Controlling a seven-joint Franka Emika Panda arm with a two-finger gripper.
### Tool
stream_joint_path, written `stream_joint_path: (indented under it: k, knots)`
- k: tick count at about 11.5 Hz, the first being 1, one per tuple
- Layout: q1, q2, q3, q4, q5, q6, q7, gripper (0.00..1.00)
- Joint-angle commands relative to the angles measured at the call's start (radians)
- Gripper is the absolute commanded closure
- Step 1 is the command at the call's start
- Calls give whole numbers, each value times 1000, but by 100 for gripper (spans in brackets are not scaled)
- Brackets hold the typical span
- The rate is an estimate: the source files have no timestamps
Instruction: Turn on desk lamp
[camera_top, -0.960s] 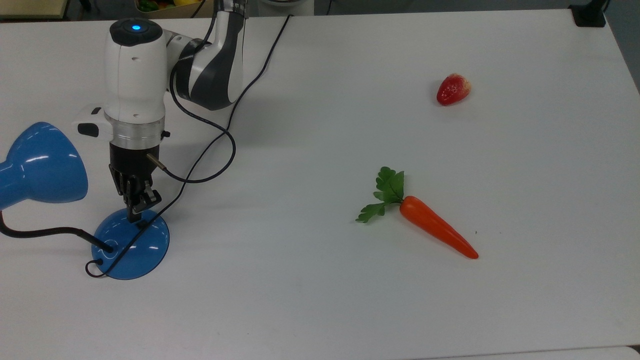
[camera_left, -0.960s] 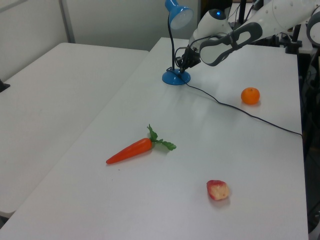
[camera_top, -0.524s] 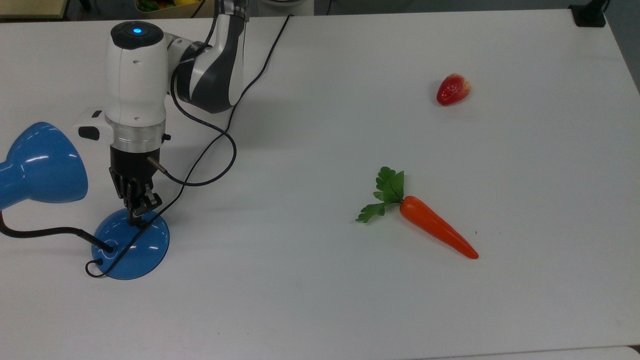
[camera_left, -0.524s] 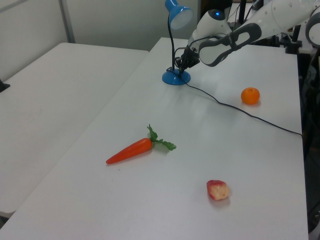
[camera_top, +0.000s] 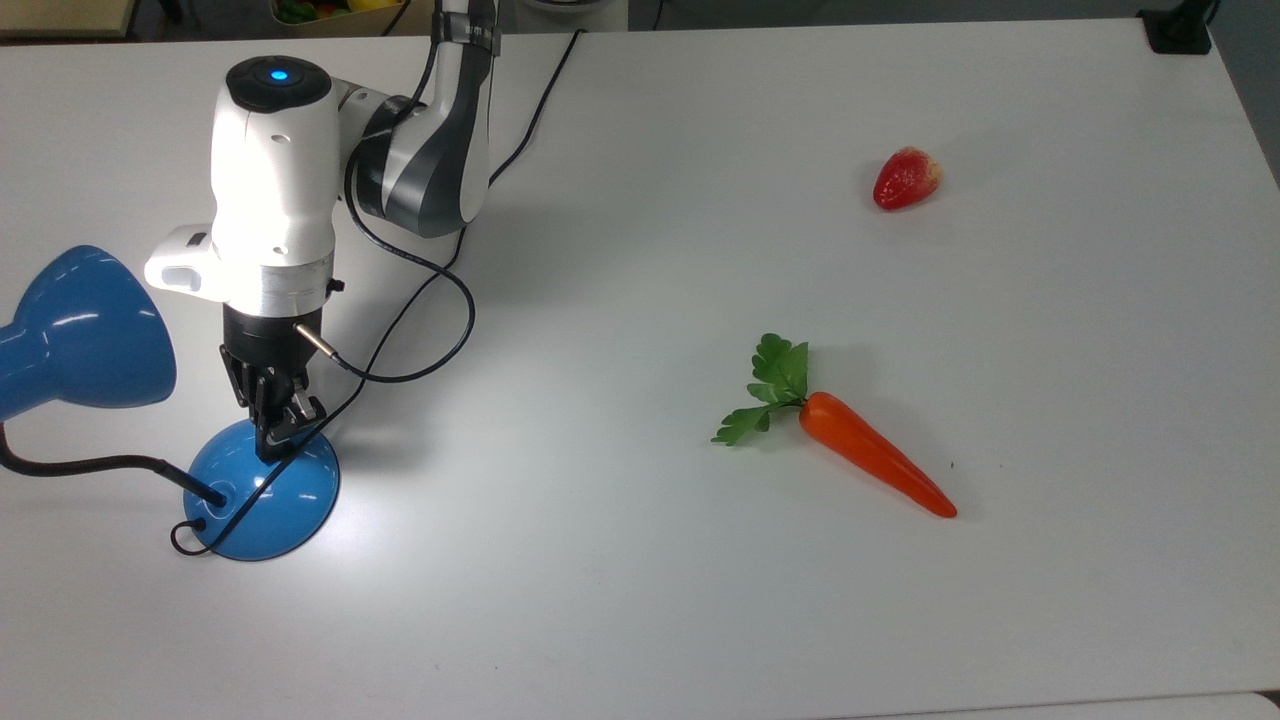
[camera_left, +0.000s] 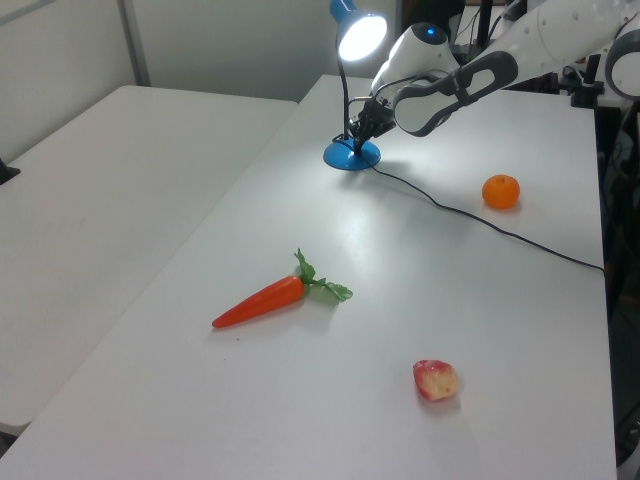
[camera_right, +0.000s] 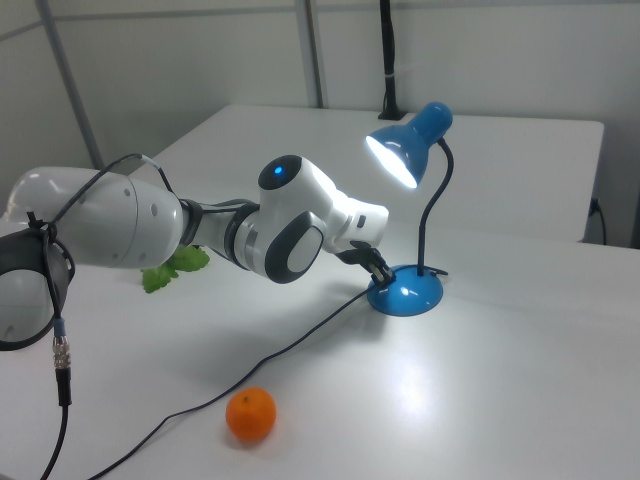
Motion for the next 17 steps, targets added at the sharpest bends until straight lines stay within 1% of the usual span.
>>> stream_joint_path:
  k: [1,2,4,6,10,14,15,16,17]
  knots:
    - [8,17,-7,20,2,20,11,100]
    - [9,5,-7,16,5,19,7,100]
    - [6,-50,-7,3,2,4,1,100]
    - [6,-96,-7,-10,2,-73,-25,100]
    - [8,-208,-5,-11,12,-362,-133,100]
    - [35,-303,-5,-11,12,-646,-280,100]
    - [46,-326,-7,-11,12,-735,-339,99]
    - [54,-352,-7,-10,11,-824,-401,96]
    - [55,-383,-7,-10,0,-905,-461,89]
